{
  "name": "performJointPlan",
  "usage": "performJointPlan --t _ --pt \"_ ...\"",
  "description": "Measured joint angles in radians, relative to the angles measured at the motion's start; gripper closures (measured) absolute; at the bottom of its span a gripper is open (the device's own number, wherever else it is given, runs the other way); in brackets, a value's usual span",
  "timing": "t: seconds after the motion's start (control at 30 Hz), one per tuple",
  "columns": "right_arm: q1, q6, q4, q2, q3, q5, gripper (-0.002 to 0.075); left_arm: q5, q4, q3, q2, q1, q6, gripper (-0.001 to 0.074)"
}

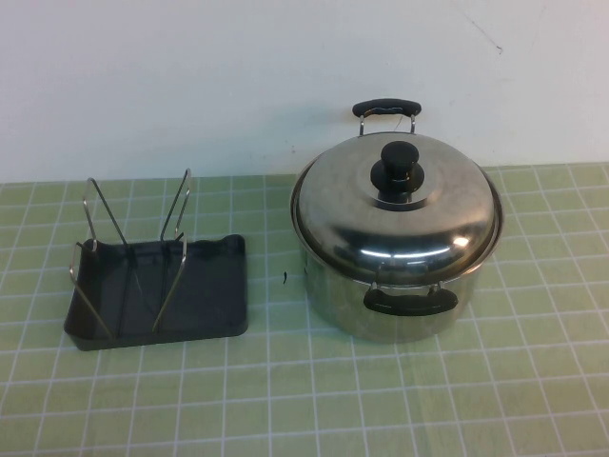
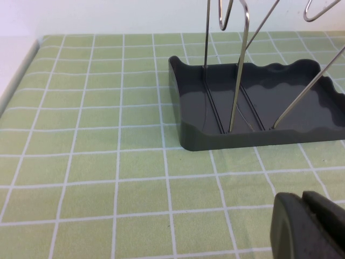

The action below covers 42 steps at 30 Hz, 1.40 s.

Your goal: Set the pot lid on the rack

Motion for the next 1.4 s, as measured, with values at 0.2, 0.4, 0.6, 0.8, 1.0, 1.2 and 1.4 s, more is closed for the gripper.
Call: performJointPlan --t 0.2,0.4,0.6,0.8,1.0,1.2,1.4 --pt "0.0 0.0 -0.002 0.0 0.005 -0.028 0.0727 -0.002 0.0 0.0 0.0 0.0 0.0 0.0738" --pt "0.0 0.0 -0.004 0.0 0.009 -0.111 0.0727 -0.071 0.0 0.01 0.0 0.0 0.0 0.0738" --pt "0.0 -0.012 -0.004 0.0 0.009 -0.405 0.0727 -0.392 0.002 0.01 0.0 0.0 0.0 0.0738" --pt "0.0 -0.012 0.005 0.0 0.009 -0.787 0.0727 -0.794 0.002 0.01 0.0 0.0 -0.002 0.0738" --pt "0.0 -0.019 0.024 0.0 0.009 -0.971 0.0727 -1.009 0.0 0.01 0.0 0.0 -0.002 0.0738" --pt "0.0 -0.022 0.02 0.0 -0.007 -0.875 0.0727 -1.022 -0.008 0.01 0.0 0.0 0.018 0.0738" --pt "0.0 -0.023 -0.159 0.043 -0.219 -0.584 0.0727 -0.889 -0.012 0.001 0.0 0.0 -0.03 0.0738"
